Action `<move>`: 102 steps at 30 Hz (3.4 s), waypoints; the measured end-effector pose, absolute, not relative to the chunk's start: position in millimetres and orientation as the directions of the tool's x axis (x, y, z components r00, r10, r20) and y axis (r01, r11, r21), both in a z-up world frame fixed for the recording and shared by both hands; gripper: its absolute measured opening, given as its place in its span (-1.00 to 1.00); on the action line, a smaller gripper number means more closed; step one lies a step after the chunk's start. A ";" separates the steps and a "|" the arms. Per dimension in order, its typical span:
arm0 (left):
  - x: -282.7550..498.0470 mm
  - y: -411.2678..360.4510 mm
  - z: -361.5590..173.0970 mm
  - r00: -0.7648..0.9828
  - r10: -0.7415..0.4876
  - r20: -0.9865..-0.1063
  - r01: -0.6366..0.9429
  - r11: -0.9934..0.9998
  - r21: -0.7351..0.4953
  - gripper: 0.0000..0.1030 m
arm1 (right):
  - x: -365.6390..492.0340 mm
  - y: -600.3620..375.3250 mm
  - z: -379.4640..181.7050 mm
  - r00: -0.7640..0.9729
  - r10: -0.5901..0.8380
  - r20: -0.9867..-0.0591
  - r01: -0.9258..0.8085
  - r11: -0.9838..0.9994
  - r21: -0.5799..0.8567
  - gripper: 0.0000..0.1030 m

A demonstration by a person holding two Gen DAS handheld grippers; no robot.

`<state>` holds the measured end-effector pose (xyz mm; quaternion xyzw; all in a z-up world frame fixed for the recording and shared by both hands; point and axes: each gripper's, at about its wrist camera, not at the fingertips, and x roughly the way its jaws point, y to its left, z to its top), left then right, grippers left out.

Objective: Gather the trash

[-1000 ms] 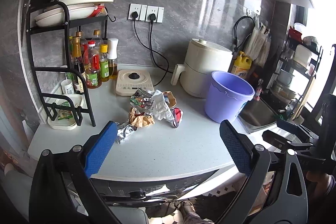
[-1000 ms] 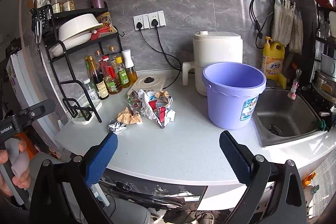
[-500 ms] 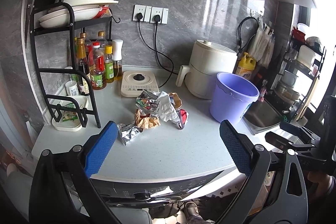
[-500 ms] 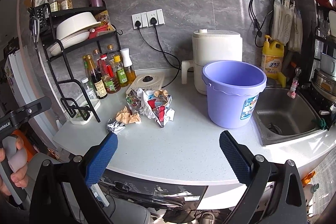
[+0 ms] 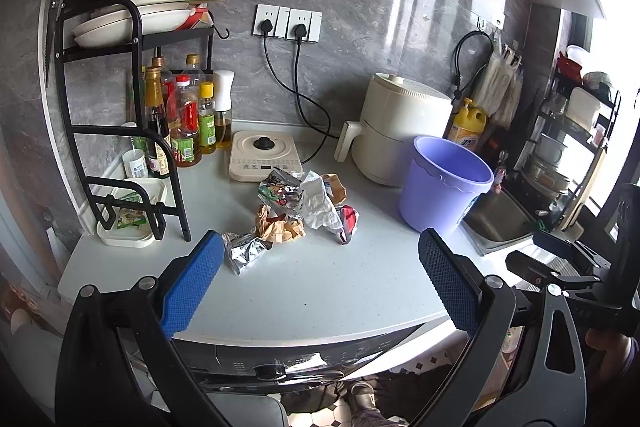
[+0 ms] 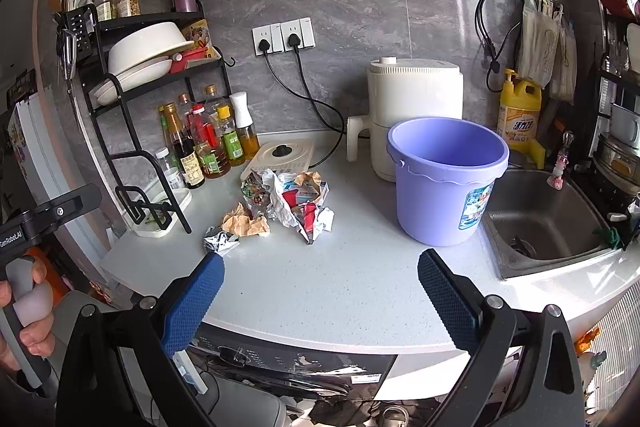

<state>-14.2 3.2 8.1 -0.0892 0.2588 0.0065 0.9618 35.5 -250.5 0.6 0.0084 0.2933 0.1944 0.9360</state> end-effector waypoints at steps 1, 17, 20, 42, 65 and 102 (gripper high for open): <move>-14.4 3.6 8.4 0.867 -0.031 -0.497 -0.060 0.984 -0.168 0.88 | 35.3 -250.5 0.8 0.752 0.372 -0.544 -0.362 0.923 0.131 0.85; -23.4 5.8 5.6 0.870 -0.032 -0.492 -0.048 0.988 -0.149 0.88 | 23.4 -244.0 1.8 0.753 0.377 -0.539 -0.369 0.921 0.129 0.85; -25.3 6.7 7.1 0.873 -0.033 -0.486 -0.046 0.988 -0.149 0.88 | 19.0 -241.1 2.3 0.753 0.375 -0.541 -0.371 0.921 0.122 0.85; -2.1 51.8 -17.8 0.851 -0.037 -0.523 -0.089 0.973 -0.214 0.87 | 68.8 -195.2 -30.0 0.716 0.356 -0.600 -0.405 0.912 0.058 0.85; 155.3 79.1 -111.0 0.704 -0.134 -0.697 -0.112 0.949 -0.296 -0.25 | 221.0 -142.1 -96.6 0.504 0.469 -0.725 -0.530 0.831 0.169 -0.08; 179.0 109.8 -103.2 0.709 -0.038 -0.704 -0.159 0.964 -0.212 -0.46 | 290.8 -70.2 -102.5 0.381 0.575 -0.724 -0.654 0.721 0.228 -0.94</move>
